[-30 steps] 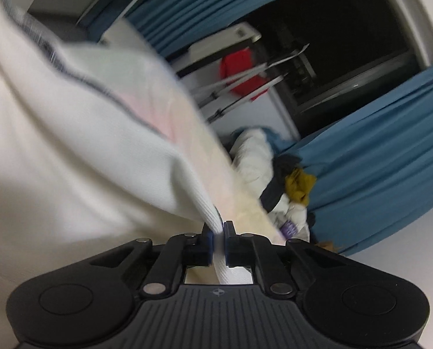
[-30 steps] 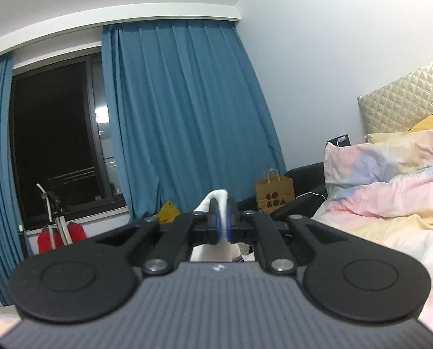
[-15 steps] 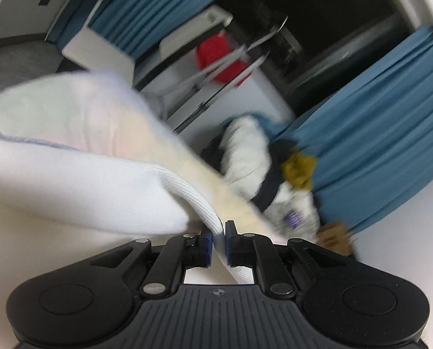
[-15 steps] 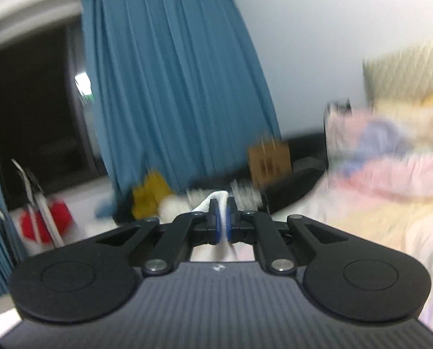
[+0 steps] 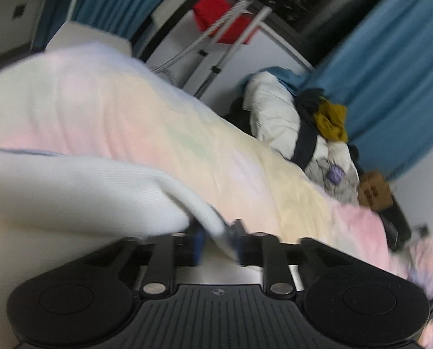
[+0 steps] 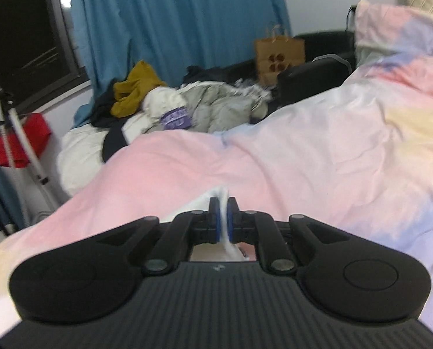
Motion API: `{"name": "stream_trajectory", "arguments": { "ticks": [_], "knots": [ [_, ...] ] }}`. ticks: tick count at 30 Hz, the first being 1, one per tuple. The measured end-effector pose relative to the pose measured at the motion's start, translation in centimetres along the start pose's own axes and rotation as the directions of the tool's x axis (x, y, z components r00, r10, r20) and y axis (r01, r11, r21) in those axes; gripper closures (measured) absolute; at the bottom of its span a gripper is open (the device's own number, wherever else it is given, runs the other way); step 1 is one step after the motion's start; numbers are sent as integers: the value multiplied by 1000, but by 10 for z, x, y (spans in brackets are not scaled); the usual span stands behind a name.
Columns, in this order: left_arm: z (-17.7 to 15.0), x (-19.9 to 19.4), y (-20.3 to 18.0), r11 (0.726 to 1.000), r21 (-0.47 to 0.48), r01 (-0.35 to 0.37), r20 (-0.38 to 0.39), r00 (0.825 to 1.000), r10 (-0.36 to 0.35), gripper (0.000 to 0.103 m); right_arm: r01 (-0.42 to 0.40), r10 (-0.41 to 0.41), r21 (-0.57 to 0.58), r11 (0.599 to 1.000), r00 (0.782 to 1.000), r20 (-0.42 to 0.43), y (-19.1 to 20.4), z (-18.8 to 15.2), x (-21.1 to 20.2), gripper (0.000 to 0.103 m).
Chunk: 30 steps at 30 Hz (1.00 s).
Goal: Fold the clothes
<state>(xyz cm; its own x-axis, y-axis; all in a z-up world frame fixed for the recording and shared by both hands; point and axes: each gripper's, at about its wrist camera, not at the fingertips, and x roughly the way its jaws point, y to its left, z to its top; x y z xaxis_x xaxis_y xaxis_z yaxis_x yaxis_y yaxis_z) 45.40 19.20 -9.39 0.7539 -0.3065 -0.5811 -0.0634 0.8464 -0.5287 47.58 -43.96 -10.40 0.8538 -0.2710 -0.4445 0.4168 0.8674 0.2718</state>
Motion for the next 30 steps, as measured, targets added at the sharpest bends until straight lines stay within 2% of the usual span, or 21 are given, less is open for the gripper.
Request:
{"name": "stream_trajectory", "arguments": {
  "ticks": [2,3,4,5,6,7,8,9,11,14,16,19,21,23,25,27,28,29,30],
  "knots": [
    [-20,-24,-15,995,101,4,18,1000,-6,50,5,-5,-10,1000,1000,10,-3,5,-14,76],
    [-31,-35,-24,987,158,3,29,1000,-8,46,2,-2,-11,1000,1000,18,-6,8,-22,72],
    [-41,-47,-33,977,215,2,40,999,-10,42,-15,15,1,1000,1000,20,-10,9,-34,59],
    [-52,-59,-42,962,271,-1,51,999,-14,32,-28,28,18,999,999,21,-15,9,-47,42],
    [-63,-71,-52,945,326,-4,62,998,-17,24,-34,33,34,999,999,21,-19,8,-59,35],
    [-74,-82,-61,925,381,-7,72,997,-22,23,-40,39,52,998,999,21,-23,7,-71,28],
    [-84,-91,-69,906,423,-15,80,997,-21,23,-56,54,83,995,998,19,-29,5,-85,30],
    [-95,-95,-75,899,437,-32,80,997,-3,23,-70,68,114,991,998,18,-36,2,-99,30],
    [-118,-102,-82,888,455,-67,80,996,34,23,-80,81,191,978,997,3,-51,-8,-127,30],
    [-130,-96,-87,876,469,-116,96,992,81,24,-69,85,291,954,996,-41,-72,-25,-159,28],
    [-137,-92,-90,866,478,-149,107,988,111,27,-36,85,342,939,988,-128,-85,-27,-167,28],
    [-149,-85,-94,849,490,-197,123,980,157,27,-62,146,418,906,974,-171,-100,-35,-170,29],
    [-157,-81,-98,836,498,-229,135,973,187,35,-76,187,467,881,963,-196,-109,-40,-170,29],
    [-163,-77,-100,825,503,-259,147,966,213,43,-90,214,481,872,954,-209,-110,-48,-155,31],
    [-159,-76,-96,824,495,-275,163,961,222,52,-103,239,493,864,946,-221,-110,-57,-140,33],
    [-156,-76,-92,824,486,-291,179,956,232,69,-75,199,447,891,951,-237,-106,-62,-123,35],
    [-154,-75,-91,825,481,-296,187,954,233,73,-60,178,424,903,954,-243,-104,-65,-115,41],
    [-153,-75,-89,830,476,-291,194,955,224,81,-47,155,408,912,960,-235,-102,-66,-111,53],
    [-150,-78,-89,836,471,-282,200,957,210,88,-33,131,392,919,965,-227,-101,-66,-107,59]
  ]
}}
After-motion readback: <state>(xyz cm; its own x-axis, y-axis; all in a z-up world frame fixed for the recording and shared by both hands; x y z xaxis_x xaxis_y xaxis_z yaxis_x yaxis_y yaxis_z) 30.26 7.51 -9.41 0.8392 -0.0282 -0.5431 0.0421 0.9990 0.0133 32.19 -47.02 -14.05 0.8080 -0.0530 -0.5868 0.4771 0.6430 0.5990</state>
